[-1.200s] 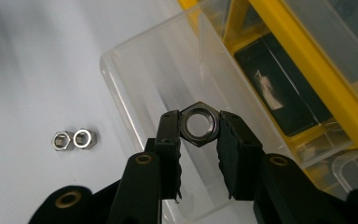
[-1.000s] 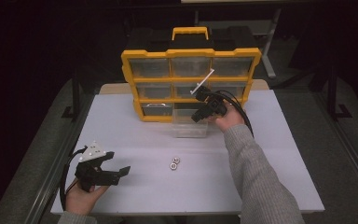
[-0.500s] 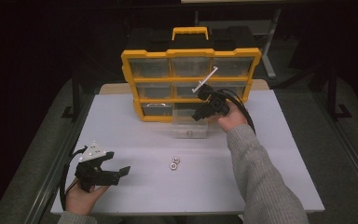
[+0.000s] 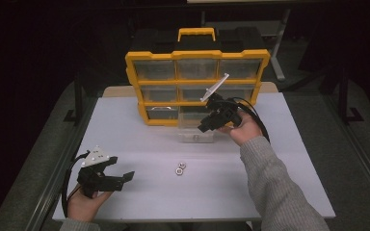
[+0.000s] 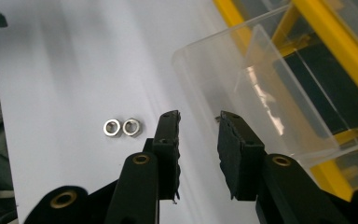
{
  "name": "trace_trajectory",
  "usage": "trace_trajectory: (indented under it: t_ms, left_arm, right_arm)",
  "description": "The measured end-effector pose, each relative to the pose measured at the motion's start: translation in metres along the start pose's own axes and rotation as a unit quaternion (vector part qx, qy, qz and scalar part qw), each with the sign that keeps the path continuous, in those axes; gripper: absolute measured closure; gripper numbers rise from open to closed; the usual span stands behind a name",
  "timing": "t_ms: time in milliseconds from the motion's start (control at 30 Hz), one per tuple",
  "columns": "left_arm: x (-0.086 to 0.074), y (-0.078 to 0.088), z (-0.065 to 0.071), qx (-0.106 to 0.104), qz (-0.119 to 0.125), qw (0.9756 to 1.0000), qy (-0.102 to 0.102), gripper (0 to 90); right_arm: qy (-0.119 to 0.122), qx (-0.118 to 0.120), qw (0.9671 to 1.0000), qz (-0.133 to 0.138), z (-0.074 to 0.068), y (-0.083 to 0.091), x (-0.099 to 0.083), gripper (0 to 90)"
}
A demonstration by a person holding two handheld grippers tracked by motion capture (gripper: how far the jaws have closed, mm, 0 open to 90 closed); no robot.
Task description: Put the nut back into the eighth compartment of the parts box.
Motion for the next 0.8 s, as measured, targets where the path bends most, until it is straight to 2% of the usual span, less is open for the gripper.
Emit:
trace_trajectory:
  t_ms: [300,400,467,733,800]
  left_arm:
    - [0.000,0.000,0.000,0.000,-0.003,1.0000,-0.004,16.7]
    - [0.000,-0.001,0.000,-0.001,-0.004,1.0000,-0.003,16.6]
    - [0.001,-0.002,0.001,-0.001,0.002,1.0000,0.003,16.7]
    - [-0.001,-0.001,-0.001,0.000,-0.005,1.0000,-0.006,16.7]
    - [-0.001,-0.001,0.000,0.000,-0.002,1.0000,-0.001,16.7]
  right_arm:
    - [0.030,0.014,0.9995,0.005,-0.024,-0.008,-0.007,67.6]
    - [0.026,0.021,0.9994,0.004,-0.032,-0.012,-0.011,67.6]
    - [0.029,0.029,0.9992,0.006,-0.037,-0.016,-0.013,67.7]
    - [0.039,0.052,0.9979,-0.005,-0.061,-0.042,-0.024,65.5]
    - [0.043,0.058,0.9974,-0.010,-0.066,-0.048,-0.028,65.1]
Point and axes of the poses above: each handheld gripper's, and its own axes: y roughly backward along the jaws, x roughly out of its top, z roughly to its right, the point moved 9 cm from there along -y, roughly forward along the jaws, and after that the axes turned 9 degrees about -x, right-handed, at the moved point
